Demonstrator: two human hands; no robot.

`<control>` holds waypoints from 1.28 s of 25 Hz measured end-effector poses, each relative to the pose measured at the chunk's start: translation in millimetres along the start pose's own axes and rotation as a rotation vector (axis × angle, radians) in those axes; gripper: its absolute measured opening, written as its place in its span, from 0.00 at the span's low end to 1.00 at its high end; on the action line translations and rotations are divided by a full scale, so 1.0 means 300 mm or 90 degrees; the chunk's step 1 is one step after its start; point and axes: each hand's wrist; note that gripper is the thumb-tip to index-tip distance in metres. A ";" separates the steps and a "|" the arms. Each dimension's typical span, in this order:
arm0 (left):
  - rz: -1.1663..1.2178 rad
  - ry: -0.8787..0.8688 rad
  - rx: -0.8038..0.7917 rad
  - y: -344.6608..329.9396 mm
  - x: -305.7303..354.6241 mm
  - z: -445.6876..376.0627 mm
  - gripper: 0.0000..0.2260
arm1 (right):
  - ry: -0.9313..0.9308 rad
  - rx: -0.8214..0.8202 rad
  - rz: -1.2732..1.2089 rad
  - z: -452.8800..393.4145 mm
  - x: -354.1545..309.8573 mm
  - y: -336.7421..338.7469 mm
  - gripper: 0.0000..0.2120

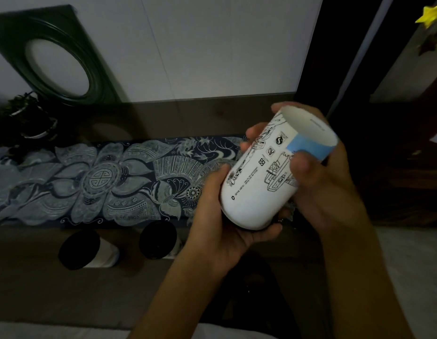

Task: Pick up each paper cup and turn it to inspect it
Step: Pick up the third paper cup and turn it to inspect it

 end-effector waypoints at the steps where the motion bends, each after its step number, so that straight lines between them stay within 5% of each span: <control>1: 0.002 0.026 -0.020 -0.001 0.002 0.001 0.26 | 0.001 -0.017 0.008 -0.003 -0.011 0.008 0.36; 4: -0.007 -0.014 -0.014 -0.032 -0.001 -0.001 0.27 | 0.022 0.032 -0.015 -0.003 -0.010 -0.007 0.33; 8: -0.217 -0.329 0.111 -0.046 -0.031 -0.025 0.20 | 0.022 0.298 -0.042 -0.011 0.035 -0.073 0.24; 10: -0.282 -0.397 0.143 -0.049 -0.037 -0.027 0.17 | 0.021 0.349 -0.070 -0.014 0.048 -0.083 0.26; 16: -0.085 -0.035 0.003 -0.059 0.035 0.011 0.25 | 0.034 0.019 -0.136 -0.009 0.000 0.011 0.31; 19: -0.129 -0.066 0.005 -0.067 0.032 0.006 0.25 | 0.034 0.103 -0.139 -0.010 0.010 -0.011 0.27; 24: -0.339 -0.382 0.139 -0.060 -0.010 -0.025 0.16 | 0.000 0.344 -0.212 -0.013 0.053 -0.075 0.29; 29: -0.092 -0.091 0.026 -0.050 0.028 0.007 0.21 | 0.035 0.091 -0.205 -0.003 0.026 -0.025 0.34; 32: -0.088 -0.013 0.006 -0.043 0.036 0.013 0.25 | 0.026 0.059 -0.175 0.001 0.023 -0.011 0.31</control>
Point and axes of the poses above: each hand's wrist, its own z-axis away from the middle knuckle, its own y-axis out of the back of the hand, x = y × z, and after that the axes turned 11 degrees about -x, right-handed
